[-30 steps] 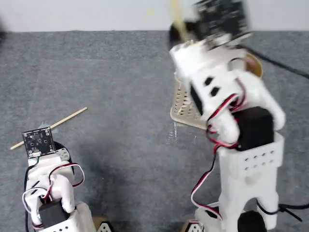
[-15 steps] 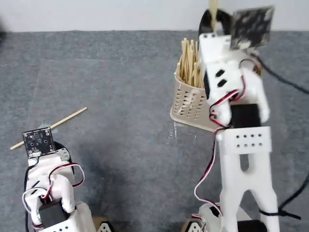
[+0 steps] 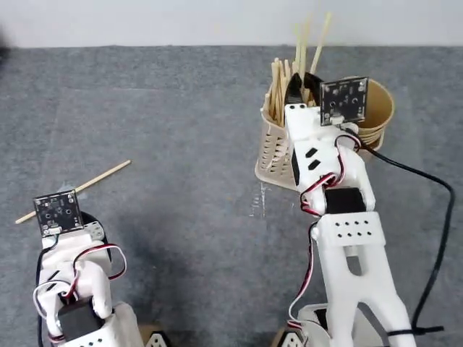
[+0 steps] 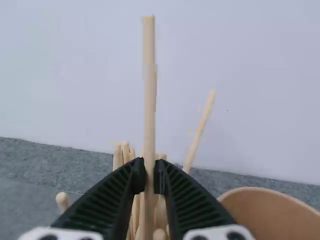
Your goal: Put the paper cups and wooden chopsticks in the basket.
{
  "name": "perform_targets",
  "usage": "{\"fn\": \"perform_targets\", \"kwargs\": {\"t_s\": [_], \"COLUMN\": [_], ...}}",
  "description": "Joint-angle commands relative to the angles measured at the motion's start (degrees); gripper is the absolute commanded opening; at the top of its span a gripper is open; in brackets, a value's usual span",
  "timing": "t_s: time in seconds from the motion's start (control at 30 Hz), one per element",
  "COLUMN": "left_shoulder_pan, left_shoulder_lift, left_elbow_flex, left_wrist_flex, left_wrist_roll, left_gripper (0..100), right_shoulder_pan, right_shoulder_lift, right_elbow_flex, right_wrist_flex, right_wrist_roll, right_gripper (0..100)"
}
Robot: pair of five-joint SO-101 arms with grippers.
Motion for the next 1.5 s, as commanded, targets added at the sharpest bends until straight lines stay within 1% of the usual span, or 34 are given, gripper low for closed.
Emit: {"fn": "perform_targets", "kwargs": {"t_s": [0.0, 0.07, 0.17, 0.27, 0.4, 0.53, 0.57, 0.6, 0.67, 0.77, 0.9, 1.1, 1.23, 1.3, 1.37, 1.47], "left_shoulder_pan": [0.3, 0.3, 0.3, 0.3, 0.3, 0.3, 0.3, 0.3, 0.3, 0.3, 0.3, 2.2, 2.4, 2.4, 2.5, 4.4], "left_shoulder_lift": [-0.6, -0.6, -0.6, -0.6, -0.6, -0.6, -0.6, -0.6, -0.6, -0.6, -0.4, -0.2, -0.1, 0.3, 2.6, 10.9], "left_elbow_flex": [-0.7, -0.7, -0.7, -0.7, -0.7, -0.7, -0.7, -0.7, -0.7, -0.7, -1.0, -1.0, -2.1, -3.5, -6.7, -13.8], "left_wrist_flex": [-0.1, -0.1, -0.1, -0.1, -0.1, -0.1, -0.1, -0.1, -0.1, -0.1, 0.0, 0.4, 0.4, 0.9, 2.3, 4.8], "left_wrist_roll": [-0.4, -0.4, -0.4, -0.4, -0.4, -0.4, -0.4, -0.4, -0.4, -0.9, -2.8, -9.2, -11.0, -12.7, -14.8, -18.9], "left_gripper": [1, 1, 1, 1, 1, 1, 1, 1, 1, 2, 6, 3, 2, 2, 3, 3], "right_shoulder_pan": [0.4, 0.4, 0.2, -1.5, -7.3, -13.9, -15.3, -16.6, -18.5, -20.8, -21.2, -21.2, -21.2, -21.2, -21.2, -21.2], "right_shoulder_lift": [-0.9, -1.5, -3.6, -7.2, -12.2, -15.7, -16.3, -16.7, -17.1, -17.0, -16.9, -16.9, -16.8, -16.8, -16.8, -16.8], "right_elbow_flex": [-3.2, -7.6, -14.9, -21.0, -22.4, -18.5, -16.5, -14.2, -8.6, -0.4, 8.1, 14.0, 16.7, 18.2, 20.0, 22.2], "right_wrist_flex": [4.4, 9.5, 18.3, 28.6, 40.5, 48.3, 48.9, 49.1, 48.7, 45.8, 41.3, 40.2, 40.1, 38.4, 35.3, 31.8], "right_wrist_roll": [-0.4, -0.4, -2.4, -6.8, -7.8, -8.0, -8.0, -8.0, -8.1, -8.6, -15.0, -15.2, -14.9, -14.9, -14.9, -14.9], "right_gripper": [18.7, 25.5, 25.7, 22.8, 17.0, 5.2, 1.2, 0.4, 2.4, 0.8, 0.9, 1.0, 1.0, 1.0, 1.0, 1.0]}}
